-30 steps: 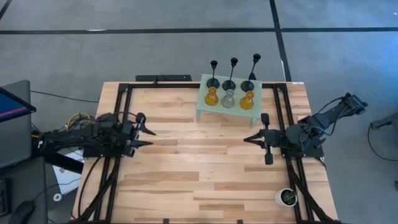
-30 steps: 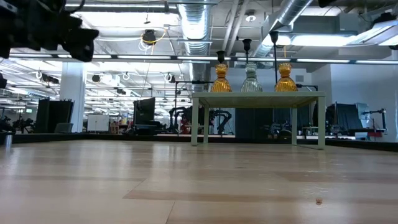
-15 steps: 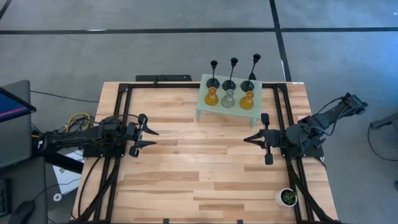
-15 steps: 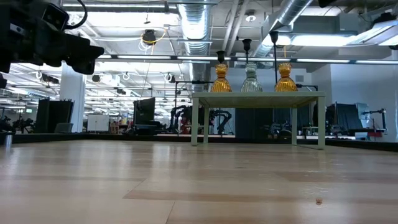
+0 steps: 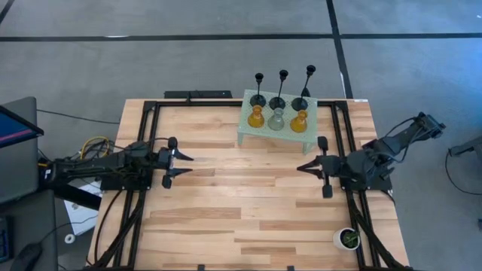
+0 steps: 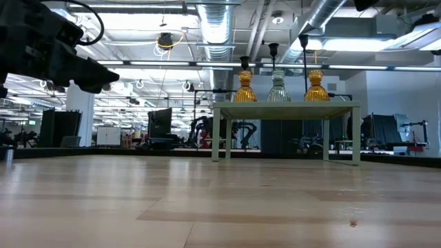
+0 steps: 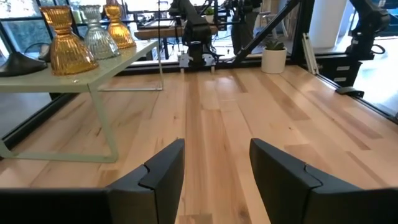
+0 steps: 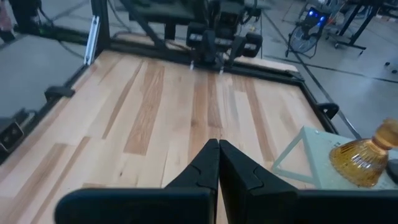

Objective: Pick & Place candle stick holders
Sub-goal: Return to Home Position

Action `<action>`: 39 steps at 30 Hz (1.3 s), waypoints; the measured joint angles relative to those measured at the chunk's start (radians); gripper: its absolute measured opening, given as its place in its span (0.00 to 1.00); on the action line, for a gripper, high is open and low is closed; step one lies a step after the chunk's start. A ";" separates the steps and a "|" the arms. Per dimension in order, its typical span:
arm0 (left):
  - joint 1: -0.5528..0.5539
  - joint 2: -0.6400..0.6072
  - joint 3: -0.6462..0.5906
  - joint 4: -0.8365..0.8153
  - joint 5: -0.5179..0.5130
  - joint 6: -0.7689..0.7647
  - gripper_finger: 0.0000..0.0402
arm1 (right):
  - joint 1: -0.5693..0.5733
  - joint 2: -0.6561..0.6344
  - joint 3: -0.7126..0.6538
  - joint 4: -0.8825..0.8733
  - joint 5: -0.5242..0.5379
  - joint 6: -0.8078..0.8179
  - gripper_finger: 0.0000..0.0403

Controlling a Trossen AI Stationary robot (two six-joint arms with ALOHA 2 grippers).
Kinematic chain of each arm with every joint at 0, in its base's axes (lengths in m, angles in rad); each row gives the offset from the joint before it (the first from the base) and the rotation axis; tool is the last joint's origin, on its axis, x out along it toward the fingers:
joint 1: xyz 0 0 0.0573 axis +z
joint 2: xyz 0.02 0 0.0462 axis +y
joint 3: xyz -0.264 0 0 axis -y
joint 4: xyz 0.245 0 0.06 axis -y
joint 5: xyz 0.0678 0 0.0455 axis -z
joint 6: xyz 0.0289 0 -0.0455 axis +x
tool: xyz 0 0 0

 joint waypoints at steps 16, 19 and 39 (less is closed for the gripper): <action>0.000 0.013 0.000 -0.001 -0.014 0.003 0.45 | 0.038 -0.450 -0.190 0.042 0.168 0.000 0.00; 0.000 0.013 0.000 -0.001 -0.014 0.001 0.45 | 0.038 -0.566 -0.240 0.040 0.111 -0.002 0.00; 0.000 0.025 0.000 0.003 -0.014 -0.007 0.45 | 0.034 -0.766 -0.214 0.024 -0.105 -0.223 0.00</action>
